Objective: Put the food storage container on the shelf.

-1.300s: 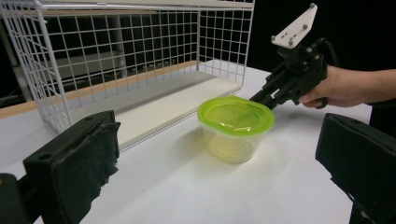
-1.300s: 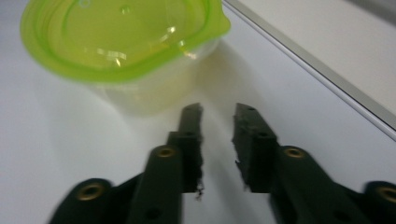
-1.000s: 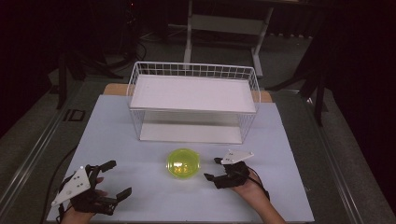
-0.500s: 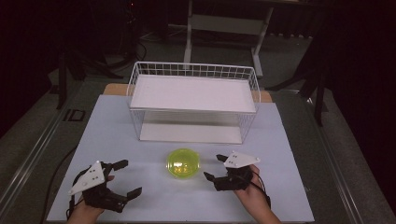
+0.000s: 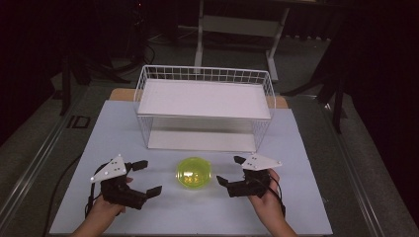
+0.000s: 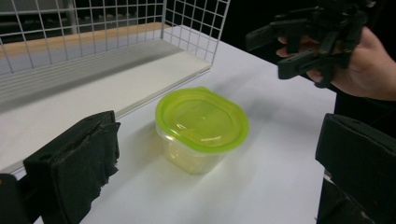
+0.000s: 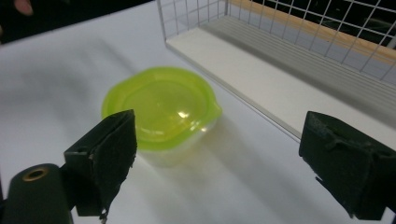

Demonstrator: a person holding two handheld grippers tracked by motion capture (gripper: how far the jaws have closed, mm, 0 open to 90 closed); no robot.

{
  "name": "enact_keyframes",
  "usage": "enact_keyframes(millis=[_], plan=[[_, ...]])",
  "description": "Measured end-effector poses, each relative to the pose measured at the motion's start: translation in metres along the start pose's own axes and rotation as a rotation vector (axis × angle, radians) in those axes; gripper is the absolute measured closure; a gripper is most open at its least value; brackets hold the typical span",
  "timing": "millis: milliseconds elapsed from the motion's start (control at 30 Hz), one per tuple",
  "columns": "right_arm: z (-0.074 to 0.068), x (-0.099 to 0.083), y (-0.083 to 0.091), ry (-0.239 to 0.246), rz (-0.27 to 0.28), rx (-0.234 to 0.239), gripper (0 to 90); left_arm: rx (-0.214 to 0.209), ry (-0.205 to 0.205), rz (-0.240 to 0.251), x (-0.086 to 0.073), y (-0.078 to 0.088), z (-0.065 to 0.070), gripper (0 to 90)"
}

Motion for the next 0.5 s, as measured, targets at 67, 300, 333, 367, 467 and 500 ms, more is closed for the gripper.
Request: enact_keyframes(millis=[67,300,333,367,467,500], plan=[[0.000,0.002,-0.002,-0.011,-0.010,0.000,11.1,-0.012,0.020,-0.009,0.005,-0.005,-0.001,0.4],[0.000,0.008,-0.014,-0.053,-0.030,0.004,14.2,0.000,0.069,-0.043,0.017,-0.026,-0.008,0.4],[0.000,0.009,-0.016,-0.072,-0.035,0.023,15.0,0.003,0.081,-0.049,0.017,-0.029,-0.010,0.4],[0.001,0.009,-0.018,-0.080,-0.030,0.018,15.0,0.002,0.095,-0.053,0.017,-0.033,-0.011,0.5],[0.001,0.011,-0.023,-0.110,-0.032,0.025,15.1,-0.009,0.146,-0.081,0.014,-0.043,-0.015,0.5],[0.002,0.011,-0.024,-0.125,-0.033,0.029,16.7,-0.013,0.162,-0.093,0.013,-0.047,-0.017,0.5]])
Point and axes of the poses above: each handheld gripper's, and its own axes: y roughly backward along the jaws, x roughly out of its top, z roughly to its right, the point moved 1 cm from there along -y, roughly forward along the jaws, and after that the axes turned 3 degrees about x, right-handed, at the moved point
